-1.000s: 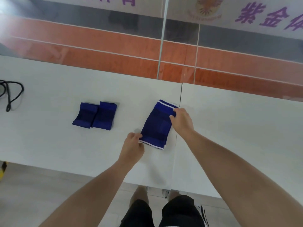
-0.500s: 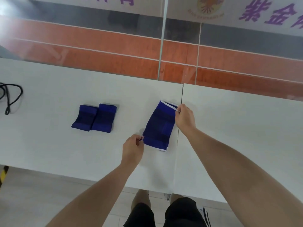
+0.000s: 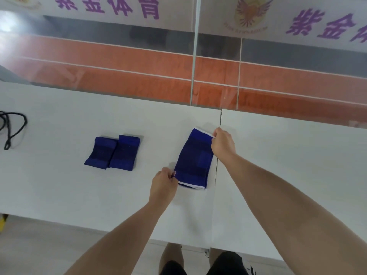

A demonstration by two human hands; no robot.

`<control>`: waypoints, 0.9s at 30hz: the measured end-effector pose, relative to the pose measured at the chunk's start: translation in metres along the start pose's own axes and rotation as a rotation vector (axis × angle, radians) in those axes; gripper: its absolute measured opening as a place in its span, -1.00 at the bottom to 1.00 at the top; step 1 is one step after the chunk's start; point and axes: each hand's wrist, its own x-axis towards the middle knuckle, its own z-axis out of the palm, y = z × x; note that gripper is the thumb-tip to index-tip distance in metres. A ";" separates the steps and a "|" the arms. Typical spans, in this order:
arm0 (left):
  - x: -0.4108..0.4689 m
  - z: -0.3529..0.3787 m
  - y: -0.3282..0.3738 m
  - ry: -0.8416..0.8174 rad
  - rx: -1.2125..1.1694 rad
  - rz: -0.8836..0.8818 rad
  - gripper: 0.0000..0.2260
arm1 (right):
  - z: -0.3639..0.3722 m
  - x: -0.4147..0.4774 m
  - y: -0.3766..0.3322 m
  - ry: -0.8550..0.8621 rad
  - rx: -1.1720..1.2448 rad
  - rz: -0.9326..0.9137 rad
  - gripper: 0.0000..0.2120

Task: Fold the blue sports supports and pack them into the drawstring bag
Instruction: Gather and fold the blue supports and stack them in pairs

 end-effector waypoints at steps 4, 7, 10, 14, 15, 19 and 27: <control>-0.018 0.000 0.005 -0.063 -0.022 0.062 -0.91 | -0.001 -0.009 0.001 0.036 0.009 -0.004 -0.79; -0.029 0.002 0.003 -0.092 -0.053 0.094 -0.91 | -0.005 -0.015 0.002 0.040 -0.013 -0.036 -0.78; -0.033 0.005 0.002 -0.086 -0.073 0.099 -0.92 | -0.008 -0.015 0.004 0.023 -0.049 -0.043 -0.75; -0.029 0.012 -0.003 -0.082 -0.069 0.087 -0.92 | -0.005 -0.013 0.004 0.016 -0.066 -0.039 -0.74; -0.026 0.015 -0.006 -0.078 -0.061 0.081 -0.92 | -0.003 -0.011 0.005 0.014 -0.060 -0.043 -0.76; -0.019 0.022 -0.014 -0.025 0.044 0.135 -0.93 | -0.001 -0.011 0.013 0.013 -0.029 -0.022 -0.77; -0.016 0.008 0.019 -0.036 0.359 0.508 -0.82 | -0.044 -0.058 0.043 0.012 -0.031 0.019 -0.69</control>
